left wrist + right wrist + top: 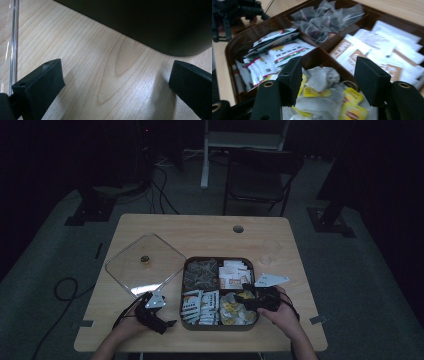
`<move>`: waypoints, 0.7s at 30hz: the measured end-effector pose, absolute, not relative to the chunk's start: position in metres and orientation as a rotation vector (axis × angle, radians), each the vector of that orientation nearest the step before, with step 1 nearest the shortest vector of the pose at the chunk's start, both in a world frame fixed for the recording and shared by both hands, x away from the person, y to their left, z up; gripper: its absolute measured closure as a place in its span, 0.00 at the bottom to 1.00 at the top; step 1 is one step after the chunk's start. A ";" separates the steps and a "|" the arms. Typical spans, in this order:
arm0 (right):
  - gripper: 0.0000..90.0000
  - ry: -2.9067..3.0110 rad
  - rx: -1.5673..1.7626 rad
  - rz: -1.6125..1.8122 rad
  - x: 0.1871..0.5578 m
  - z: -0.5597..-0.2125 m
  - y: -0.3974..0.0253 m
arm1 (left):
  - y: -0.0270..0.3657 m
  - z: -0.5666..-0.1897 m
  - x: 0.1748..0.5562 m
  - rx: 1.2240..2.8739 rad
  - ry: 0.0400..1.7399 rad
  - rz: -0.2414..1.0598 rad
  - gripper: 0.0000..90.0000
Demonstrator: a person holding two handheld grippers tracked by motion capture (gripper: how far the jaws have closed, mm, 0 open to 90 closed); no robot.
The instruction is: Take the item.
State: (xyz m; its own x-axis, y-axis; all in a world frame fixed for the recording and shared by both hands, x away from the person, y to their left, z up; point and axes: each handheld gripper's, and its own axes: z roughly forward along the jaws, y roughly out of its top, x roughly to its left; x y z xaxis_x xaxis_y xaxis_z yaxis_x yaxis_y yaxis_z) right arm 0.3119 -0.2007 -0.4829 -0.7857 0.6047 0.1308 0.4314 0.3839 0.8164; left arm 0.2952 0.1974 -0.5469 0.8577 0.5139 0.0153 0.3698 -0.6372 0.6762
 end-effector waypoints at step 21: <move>0.82 2.614 0.968 1.266 0.322 -0.506 -0.186 | 0.197 -0.547 0.295 2.331 0.637 0.269 0.00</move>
State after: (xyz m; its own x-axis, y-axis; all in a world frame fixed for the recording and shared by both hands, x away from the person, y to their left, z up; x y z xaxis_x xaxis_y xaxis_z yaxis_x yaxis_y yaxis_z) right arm 0.3215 -0.1856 -0.5056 -0.7972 0.5721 0.1926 0.5059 0.4592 0.7302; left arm 0.2952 0.1974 -0.5469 0.8578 0.5137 0.0158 0.3694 -0.6376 0.6760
